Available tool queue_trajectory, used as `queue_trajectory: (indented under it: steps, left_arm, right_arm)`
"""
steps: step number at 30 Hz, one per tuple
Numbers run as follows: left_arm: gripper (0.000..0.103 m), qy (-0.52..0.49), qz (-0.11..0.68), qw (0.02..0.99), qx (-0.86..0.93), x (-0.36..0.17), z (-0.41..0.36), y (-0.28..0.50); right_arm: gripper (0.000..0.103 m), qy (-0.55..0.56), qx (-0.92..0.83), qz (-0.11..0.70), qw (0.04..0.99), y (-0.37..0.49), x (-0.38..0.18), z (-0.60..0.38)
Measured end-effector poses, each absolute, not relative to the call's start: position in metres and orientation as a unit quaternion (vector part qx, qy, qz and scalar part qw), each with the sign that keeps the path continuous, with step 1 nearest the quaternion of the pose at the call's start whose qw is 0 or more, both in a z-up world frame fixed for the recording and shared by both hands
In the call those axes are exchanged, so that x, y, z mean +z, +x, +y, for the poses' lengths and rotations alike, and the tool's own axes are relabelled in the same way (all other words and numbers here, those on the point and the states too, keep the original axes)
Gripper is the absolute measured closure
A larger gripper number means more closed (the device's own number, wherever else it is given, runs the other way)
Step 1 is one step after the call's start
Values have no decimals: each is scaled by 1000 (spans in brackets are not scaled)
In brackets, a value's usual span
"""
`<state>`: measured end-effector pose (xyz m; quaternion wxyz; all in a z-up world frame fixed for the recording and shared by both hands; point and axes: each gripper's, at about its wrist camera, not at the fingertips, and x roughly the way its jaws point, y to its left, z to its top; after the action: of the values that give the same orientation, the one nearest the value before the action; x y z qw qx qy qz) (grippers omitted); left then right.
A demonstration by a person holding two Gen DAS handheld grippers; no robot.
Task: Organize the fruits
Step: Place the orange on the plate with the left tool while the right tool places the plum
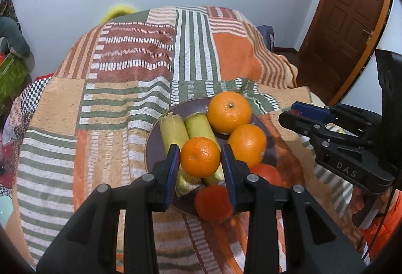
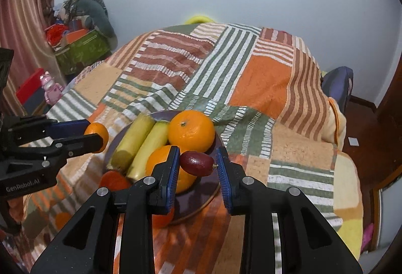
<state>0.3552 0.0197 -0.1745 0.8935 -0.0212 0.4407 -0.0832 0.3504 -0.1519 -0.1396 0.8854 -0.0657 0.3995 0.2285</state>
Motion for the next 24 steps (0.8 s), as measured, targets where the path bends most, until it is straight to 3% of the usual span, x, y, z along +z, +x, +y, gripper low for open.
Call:
queue_trajectory:
  steps: [19,24]
  left_arm:
    - [69,-31,463,882,-86,-208,17,388]
    - [69,-33,464,881,-87,-203,18,385]
  right_arm:
    - [75,-40,228,441,867,386,-176,-146]
    - [61,-32,225,441,868,386,-172,-153]
